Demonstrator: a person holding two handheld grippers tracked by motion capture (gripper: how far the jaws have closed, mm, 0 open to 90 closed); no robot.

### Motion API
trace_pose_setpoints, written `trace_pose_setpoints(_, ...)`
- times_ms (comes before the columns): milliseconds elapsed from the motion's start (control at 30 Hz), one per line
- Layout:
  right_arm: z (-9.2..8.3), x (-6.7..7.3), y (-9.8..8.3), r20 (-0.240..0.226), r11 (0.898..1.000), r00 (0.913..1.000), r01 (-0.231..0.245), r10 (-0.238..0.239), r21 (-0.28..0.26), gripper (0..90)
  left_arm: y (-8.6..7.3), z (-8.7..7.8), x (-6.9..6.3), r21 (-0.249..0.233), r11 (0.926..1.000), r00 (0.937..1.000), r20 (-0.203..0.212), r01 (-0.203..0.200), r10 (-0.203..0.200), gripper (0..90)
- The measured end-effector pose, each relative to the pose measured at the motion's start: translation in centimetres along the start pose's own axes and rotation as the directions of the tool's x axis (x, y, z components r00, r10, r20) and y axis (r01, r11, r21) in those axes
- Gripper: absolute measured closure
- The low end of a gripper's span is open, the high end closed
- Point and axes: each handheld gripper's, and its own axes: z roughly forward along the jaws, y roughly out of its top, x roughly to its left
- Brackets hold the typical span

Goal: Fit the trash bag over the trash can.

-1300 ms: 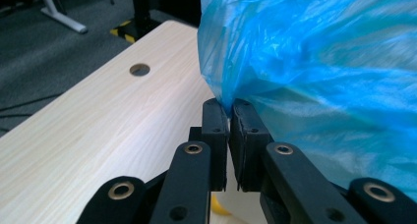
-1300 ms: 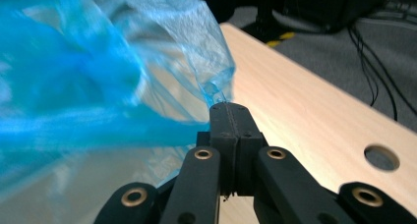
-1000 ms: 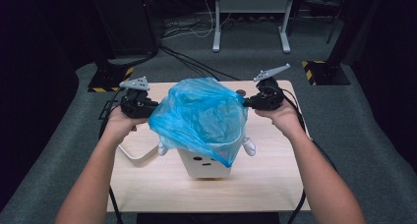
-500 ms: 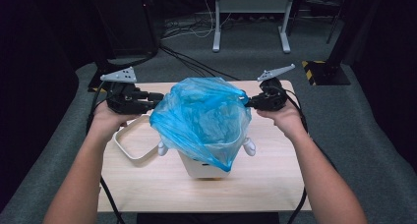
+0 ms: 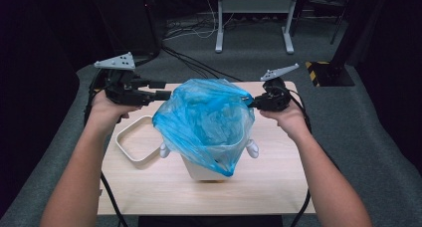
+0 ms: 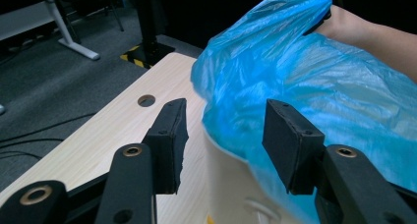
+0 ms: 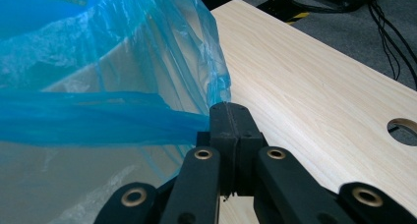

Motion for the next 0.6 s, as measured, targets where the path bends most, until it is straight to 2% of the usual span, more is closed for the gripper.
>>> trace_pose_setpoints(133,0.1,0.0,0.0,0.000,1.000,1.0000,0.000,0.000,0.001,90.0,0.5,1.4,0.2,0.002,1.0000,0.9996,0.027,0.004,-0.004,51.2)
trace_pose_setpoints(267,0.0,0.1,0.1,-0.003,1.000,1.0000,0.003,-0.003,0.000,90.0,1.0,2.8,0.7,0.017,0.9998,0.9996,0.027,0.003,-0.003,52.6)
trace_pose_setpoints(367,0.0,0.0,0.0,-0.002,1.000,1.0000,0.001,-0.001,0.000,90.0,0.9,3.4,0.9,0.020,0.9998,0.9993,0.036,0.001,-0.002,67.2)
trace_pose_setpoints(400,0.0,0.0,0.0,0.000,1.000,1.0000,0.005,-0.005,-0.002,90.0,0.8,3.6,1.0,0.021,0.9997,0.9995,0.030,-0.008,0.008,74.7)
trace_pose_setpoints(500,-0.1,-0.1,-0.1,0.000,1.000,1.0000,0.002,-0.002,-0.004,90.0,0.2,3.9,1.4,0.041,0.9991,1.0000,0.001,0.006,-0.006,87.6)
trace_pose_setpoints(600,-0.1,-0.2,-0.3,0.002,1.000,1.0000,-0.002,0.002,-0.001,89.9,-0.6,4.1,2.1,0.067,0.9971,0.9989,-0.030,0.037,-0.035,89.4)
